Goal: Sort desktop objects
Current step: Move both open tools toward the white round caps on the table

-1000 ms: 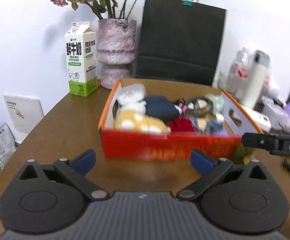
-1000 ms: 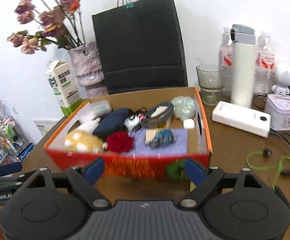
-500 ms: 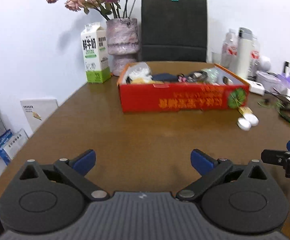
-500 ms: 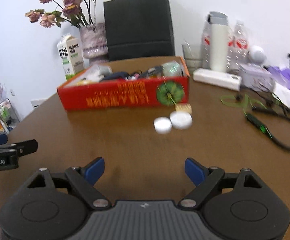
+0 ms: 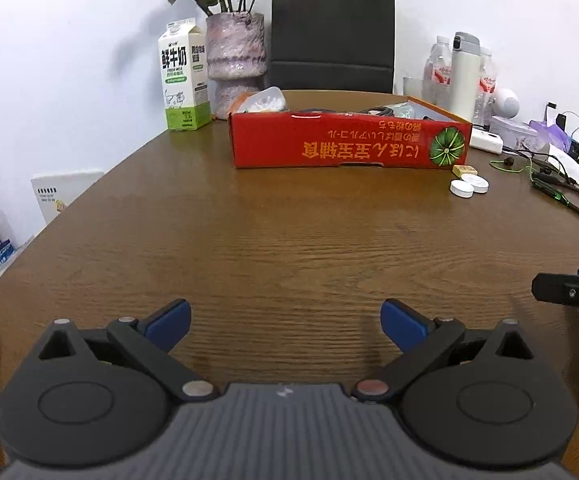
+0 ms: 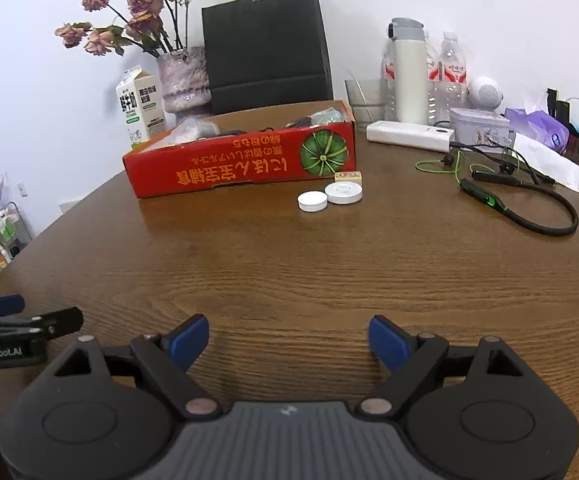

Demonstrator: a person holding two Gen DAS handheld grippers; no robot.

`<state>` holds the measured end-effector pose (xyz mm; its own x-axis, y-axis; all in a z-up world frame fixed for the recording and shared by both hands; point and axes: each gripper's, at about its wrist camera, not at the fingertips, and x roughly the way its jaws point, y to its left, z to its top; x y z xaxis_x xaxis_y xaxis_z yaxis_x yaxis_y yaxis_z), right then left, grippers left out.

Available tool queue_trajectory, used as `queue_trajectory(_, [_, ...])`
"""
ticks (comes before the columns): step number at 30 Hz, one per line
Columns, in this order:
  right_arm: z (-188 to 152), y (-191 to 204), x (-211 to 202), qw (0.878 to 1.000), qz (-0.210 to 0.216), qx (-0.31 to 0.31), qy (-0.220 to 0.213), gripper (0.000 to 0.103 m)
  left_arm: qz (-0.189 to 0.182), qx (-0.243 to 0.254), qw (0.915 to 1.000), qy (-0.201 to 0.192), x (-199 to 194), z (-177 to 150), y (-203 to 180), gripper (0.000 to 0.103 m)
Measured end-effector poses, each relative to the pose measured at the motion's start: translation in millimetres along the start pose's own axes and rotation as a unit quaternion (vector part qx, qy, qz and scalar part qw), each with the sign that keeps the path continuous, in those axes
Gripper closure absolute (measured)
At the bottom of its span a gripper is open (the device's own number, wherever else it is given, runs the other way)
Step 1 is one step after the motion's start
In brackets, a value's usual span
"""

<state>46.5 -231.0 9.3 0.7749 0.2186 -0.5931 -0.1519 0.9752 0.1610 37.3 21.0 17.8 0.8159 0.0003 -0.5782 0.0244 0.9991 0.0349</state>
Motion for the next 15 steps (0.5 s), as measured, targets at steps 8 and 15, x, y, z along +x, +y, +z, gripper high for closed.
queue_trajectory(8, [-5.7, 0.8, -3.0, 1.000, 0.007, 0.000, -0.009, 0.016, -0.003, -0.011, 0.9997, 0.020, 7.5, 0.8, 0.5, 0.000])
queue_trajectory(15, [-6.2, 3.8, -2.5, 1.000, 0.006, -0.013, -0.009, 0.016, -0.004, -0.002, 0.9996, 0.029, 10.7, 0.8, -4.0, 0.000])
